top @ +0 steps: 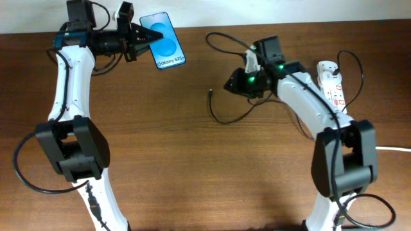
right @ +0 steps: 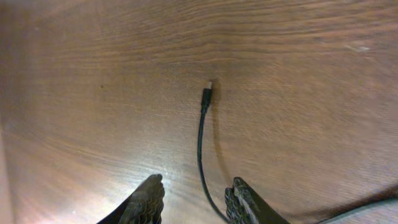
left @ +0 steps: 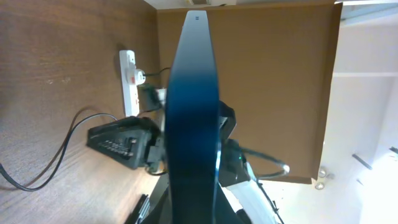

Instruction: Plug charger to phone and switch on socket

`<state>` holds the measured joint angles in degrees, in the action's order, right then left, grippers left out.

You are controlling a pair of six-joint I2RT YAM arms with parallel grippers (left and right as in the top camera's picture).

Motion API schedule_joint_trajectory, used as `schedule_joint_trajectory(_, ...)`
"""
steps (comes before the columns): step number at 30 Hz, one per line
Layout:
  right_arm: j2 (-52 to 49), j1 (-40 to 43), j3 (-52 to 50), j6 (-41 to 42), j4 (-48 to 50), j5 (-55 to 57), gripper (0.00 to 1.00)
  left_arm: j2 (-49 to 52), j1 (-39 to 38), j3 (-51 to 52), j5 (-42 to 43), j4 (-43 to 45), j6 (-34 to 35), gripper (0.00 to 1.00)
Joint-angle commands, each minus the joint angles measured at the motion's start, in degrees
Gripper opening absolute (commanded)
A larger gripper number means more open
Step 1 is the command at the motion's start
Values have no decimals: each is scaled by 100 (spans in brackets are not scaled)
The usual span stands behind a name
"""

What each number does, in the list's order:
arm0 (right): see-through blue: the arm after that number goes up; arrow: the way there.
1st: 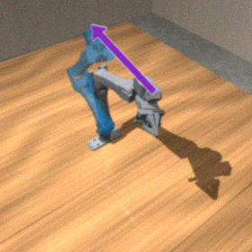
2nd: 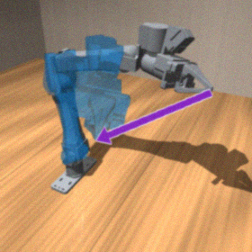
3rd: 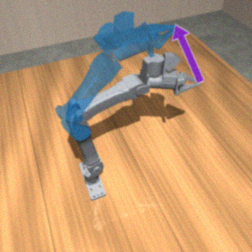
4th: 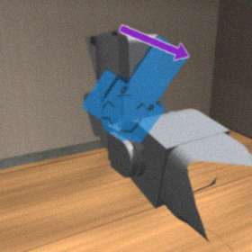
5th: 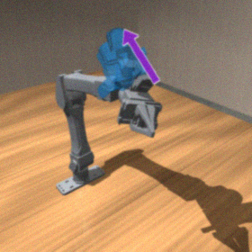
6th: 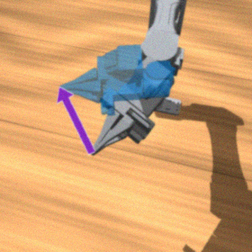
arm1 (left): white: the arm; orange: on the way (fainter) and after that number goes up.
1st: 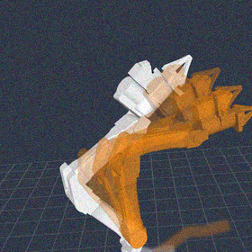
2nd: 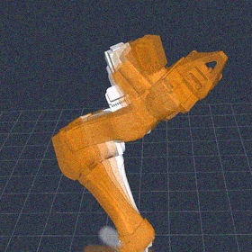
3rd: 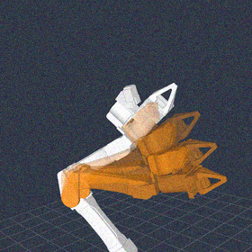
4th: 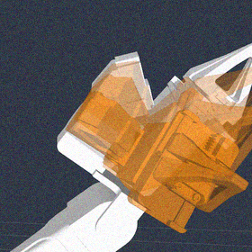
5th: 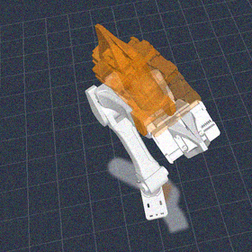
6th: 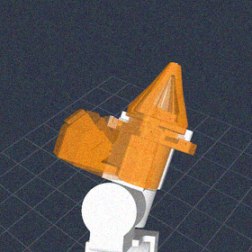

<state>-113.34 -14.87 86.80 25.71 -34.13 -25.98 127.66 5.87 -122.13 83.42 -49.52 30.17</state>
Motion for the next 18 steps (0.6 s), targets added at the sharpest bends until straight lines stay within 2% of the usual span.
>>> schedule_joint_trajectory(1, -328, -251, 111, -151, 50, 291, 38, -9, 15, -55, 138, -28, -114, 0)
schedule_joint_trajectory(12, -901, -448, 107, -122, 442, 155, 37, -9, 13, -55, 79, -74, -114, 0)
schedule_joint_trajectory(18, -1130, -470, 96, 275, 776, -52, 35, -9, 15, -55, 103, -74, -114, 0)
